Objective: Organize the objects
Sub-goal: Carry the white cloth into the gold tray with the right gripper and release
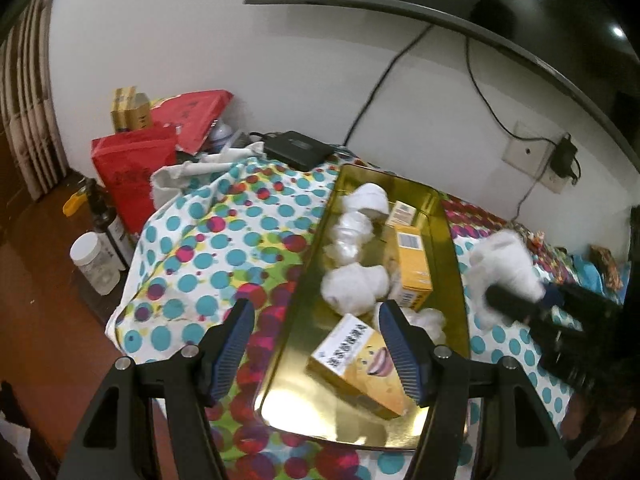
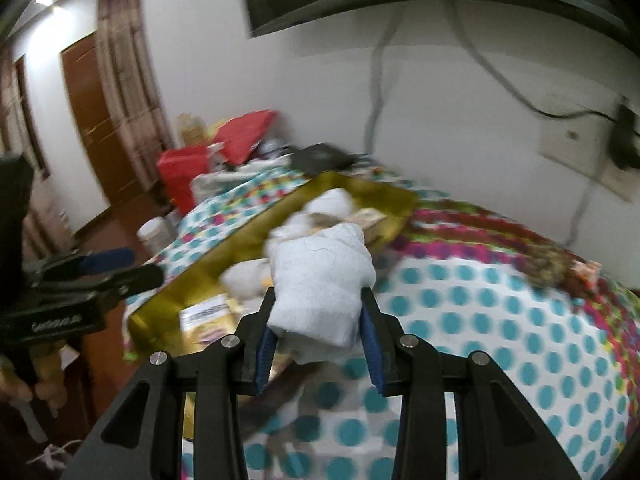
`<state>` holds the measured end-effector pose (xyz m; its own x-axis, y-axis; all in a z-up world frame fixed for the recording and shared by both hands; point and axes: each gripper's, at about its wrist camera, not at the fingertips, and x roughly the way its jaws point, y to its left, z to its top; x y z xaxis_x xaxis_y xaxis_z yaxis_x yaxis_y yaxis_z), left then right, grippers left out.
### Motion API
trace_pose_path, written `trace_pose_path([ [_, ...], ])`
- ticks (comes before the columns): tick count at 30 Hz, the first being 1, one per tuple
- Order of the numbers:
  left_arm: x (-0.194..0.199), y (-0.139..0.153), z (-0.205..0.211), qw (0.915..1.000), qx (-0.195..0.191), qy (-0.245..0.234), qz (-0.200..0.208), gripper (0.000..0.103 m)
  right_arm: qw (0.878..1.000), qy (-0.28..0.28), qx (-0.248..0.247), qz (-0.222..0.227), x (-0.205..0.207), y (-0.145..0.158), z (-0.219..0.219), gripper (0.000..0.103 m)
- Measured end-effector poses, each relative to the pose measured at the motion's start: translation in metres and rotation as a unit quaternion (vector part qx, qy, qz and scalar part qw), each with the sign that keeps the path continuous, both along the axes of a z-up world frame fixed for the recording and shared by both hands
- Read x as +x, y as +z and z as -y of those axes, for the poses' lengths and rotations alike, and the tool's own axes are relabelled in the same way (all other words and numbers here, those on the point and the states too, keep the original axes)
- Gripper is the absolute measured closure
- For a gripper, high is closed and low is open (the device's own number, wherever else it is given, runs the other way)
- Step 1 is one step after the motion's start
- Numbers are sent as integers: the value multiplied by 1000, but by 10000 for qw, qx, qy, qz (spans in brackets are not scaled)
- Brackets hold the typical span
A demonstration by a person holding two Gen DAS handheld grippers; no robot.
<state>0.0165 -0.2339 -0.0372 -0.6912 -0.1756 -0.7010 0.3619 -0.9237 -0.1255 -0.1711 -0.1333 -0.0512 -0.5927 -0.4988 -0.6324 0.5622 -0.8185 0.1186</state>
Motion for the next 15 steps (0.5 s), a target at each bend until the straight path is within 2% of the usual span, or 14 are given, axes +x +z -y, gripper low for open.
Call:
trace_pose_path([
  [6,5,-8,15,9996,240,114,-3,36,9976,630,285,102,16,-9,45,67],
  [15,4,-18,22,9991,379,171,62,36,9958,730,501,227,16,-26,61,63],
])
